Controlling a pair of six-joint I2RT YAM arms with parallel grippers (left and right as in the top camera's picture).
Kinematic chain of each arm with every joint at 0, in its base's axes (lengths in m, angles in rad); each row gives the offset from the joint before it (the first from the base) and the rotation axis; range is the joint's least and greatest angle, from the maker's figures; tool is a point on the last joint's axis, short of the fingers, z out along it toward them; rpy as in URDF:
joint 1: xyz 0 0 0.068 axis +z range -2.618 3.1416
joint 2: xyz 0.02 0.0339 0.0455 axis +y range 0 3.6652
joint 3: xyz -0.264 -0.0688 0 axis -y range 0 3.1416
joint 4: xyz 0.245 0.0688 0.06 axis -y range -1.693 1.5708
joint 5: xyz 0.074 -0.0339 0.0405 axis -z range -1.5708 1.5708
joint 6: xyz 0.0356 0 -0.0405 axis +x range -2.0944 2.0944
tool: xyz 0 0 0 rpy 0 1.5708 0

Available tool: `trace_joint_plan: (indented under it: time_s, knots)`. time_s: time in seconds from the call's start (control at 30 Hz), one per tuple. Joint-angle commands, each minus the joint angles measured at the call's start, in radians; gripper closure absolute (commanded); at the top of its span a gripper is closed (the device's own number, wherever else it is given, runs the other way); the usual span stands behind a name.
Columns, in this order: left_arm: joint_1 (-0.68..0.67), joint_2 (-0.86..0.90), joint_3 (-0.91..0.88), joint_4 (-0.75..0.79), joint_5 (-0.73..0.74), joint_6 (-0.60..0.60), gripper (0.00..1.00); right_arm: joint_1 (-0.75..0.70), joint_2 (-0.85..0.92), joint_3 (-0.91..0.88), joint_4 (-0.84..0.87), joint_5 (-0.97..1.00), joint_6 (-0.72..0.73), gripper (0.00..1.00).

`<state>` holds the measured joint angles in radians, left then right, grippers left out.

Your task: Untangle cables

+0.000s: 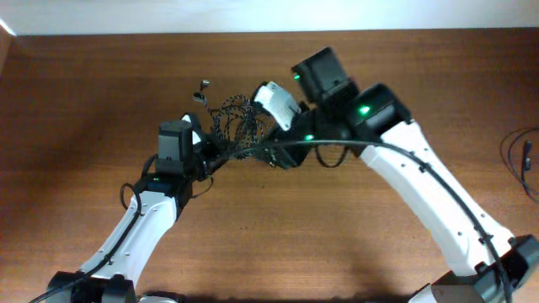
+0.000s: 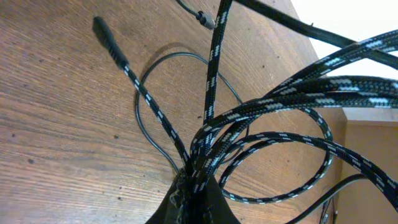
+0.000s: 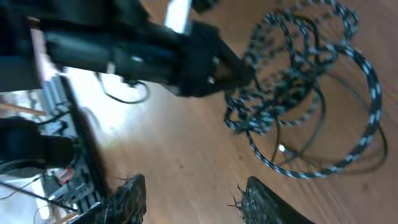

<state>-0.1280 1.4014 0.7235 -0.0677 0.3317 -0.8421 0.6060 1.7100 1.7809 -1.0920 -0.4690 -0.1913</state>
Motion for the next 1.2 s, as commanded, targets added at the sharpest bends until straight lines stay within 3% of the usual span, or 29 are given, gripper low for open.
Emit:
trace_joint_plan:
  time_s: [0.0,0.1,0.17,0.2,0.27,0.33,0.4,0.43,0.53,0.6,0.7,0.77,0.8,0.83,0.87,0.9,0.97,1.03,1.1,1.17]
  knots:
    - [0.003,-0.001,0.001,-0.017,-0.006,-0.010,1.00,0.055,0.074,0.004,0.085,0.317,0.226,0.49]
    - [0.003,-0.001,0.001,-0.027,-0.007,-0.010,1.00,0.055,0.165,0.003,0.114,0.247,0.305,0.59]
    - [0.003,-0.001,0.001,-0.028,-0.007,-0.010,1.00,0.055,0.165,0.003,0.133,0.087,0.305,0.58]
    - [0.003,-0.001,0.001,-0.027,-0.008,-0.010,1.00,0.055,0.165,0.003,0.147,0.026,0.304,0.53]
    - [0.003,-0.001,0.001,-0.028,-0.013,-0.010,1.00,0.055,0.165,0.003,0.169,0.041,0.304,0.53]
    - [0.003,0.000,0.001,-0.031,-0.014,-0.010,1.00,0.069,0.195,0.002,0.179,0.230,0.304,0.62]
    - [0.003,0.000,0.001,-0.031,-0.014,-0.010,1.00,0.081,0.213,0.002,0.187,0.204,0.305,0.81]
    - [0.003,0.000,0.001,-0.032,-0.009,-0.010,1.00,0.084,0.213,0.002,0.192,0.203,0.304,0.96]
    - [0.003,0.000,0.001,-0.065,-0.049,-0.010,1.00,0.045,0.124,0.144,0.058,-0.014,0.148,0.96]
    - [0.003,0.000,0.000,-0.122,-0.169,-0.010,1.00,-0.112,-0.025,0.423,-0.002,-0.224,0.116,0.96]
    - [0.003,0.014,-0.001,-0.161,-0.213,-0.010,1.00,-0.434,-0.194,0.470,0.164,-0.506,0.118,0.96]
    - [0.003,0.040,-0.001,-0.177,-0.217,-0.010,1.00,-0.634,-0.259,0.470,0.295,-0.530,0.121,0.96]
    - [0.003,0.044,-0.001,-0.174,-0.214,-0.010,1.00,-0.652,-0.254,0.467,0.227,-0.530,0.128,0.89]
    - [0.003,0.044,-0.001,-0.106,-0.134,-0.011,1.00,-0.652,-0.210,0.467,0.065,-0.530,0.127,0.67]
    - [0.003,0.044,-0.001,-0.025,-0.062,-0.022,1.00,-0.652,-0.151,0.467,-0.059,-0.530,0.119,0.62]
    - [0.004,0.044,-0.001,0.026,-0.035,-0.131,1.00,-0.623,-0.068,0.467,-0.188,-0.530,0.107,0.60]
    - [0.004,0.044,-0.001,0.037,-0.020,-0.423,1.00,-0.428,0.127,0.467,-0.413,-0.489,-0.159,0.59]
    - [0.005,0.044,-0.001,0.038,0.058,-0.713,1.00,-0.292,0.235,0.467,-0.402,-0.181,-0.180,0.53]
    - [0.004,0.044,-0.001,0.066,0.148,-0.789,1.00,-0.191,0.295,0.460,-0.359,-0.073,-0.262,0.38]
    - [0.004,0.044,-0.001,0.139,0.226,-0.789,1.00,-0.138,0.334,0.441,-0.286,-0.016,-0.270,0.36]
